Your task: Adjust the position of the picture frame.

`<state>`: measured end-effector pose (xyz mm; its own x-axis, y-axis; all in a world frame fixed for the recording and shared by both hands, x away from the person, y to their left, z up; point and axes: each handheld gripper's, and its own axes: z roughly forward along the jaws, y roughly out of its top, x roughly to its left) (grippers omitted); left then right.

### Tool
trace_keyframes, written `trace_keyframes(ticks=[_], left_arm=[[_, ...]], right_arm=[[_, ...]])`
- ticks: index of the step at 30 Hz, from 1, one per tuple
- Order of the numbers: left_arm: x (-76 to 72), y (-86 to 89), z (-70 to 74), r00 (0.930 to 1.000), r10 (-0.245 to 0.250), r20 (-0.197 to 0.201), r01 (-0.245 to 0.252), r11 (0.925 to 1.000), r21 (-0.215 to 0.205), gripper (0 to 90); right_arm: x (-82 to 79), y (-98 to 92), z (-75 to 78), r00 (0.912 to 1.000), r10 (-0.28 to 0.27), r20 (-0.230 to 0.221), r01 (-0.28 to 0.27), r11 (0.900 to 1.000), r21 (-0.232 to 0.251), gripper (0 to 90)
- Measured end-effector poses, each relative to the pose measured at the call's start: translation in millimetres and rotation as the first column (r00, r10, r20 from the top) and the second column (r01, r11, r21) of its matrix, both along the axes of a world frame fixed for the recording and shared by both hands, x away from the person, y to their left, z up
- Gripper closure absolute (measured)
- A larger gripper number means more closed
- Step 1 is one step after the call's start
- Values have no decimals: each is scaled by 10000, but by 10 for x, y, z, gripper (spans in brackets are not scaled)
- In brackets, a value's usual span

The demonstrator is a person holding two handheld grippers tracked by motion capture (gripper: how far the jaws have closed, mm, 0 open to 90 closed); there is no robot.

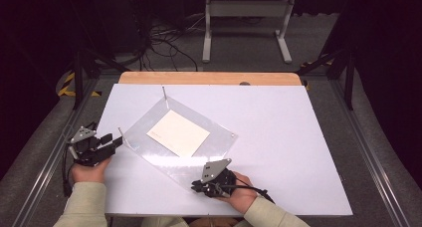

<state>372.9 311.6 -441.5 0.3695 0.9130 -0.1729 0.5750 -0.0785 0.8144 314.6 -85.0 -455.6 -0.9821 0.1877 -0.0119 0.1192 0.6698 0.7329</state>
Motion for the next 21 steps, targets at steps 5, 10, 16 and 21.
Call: trace_keyframes(ticks=[5,10,16,21], left_arm=[[39,-45,-21,9999,-40,-123,42,9998,184,511],[103,-98,-43,9998,-11,-183,17,9995,313,500],[200,-147,-73,9994,177,-312,-160,9984,537,521],[228,-156,-81,9990,202,-394,-180,9983,552,542]], right_arm=[[-173,171,-19,9987,510,2,-510,9987,73,826],[-183,205,-21,9968,793,-16,-793,9968,114,805],[-27,-81,157,9996,53,295,-79,9960,893,731],[301,-521,244,9824,-1713,744,1621,9800,1155,729]])
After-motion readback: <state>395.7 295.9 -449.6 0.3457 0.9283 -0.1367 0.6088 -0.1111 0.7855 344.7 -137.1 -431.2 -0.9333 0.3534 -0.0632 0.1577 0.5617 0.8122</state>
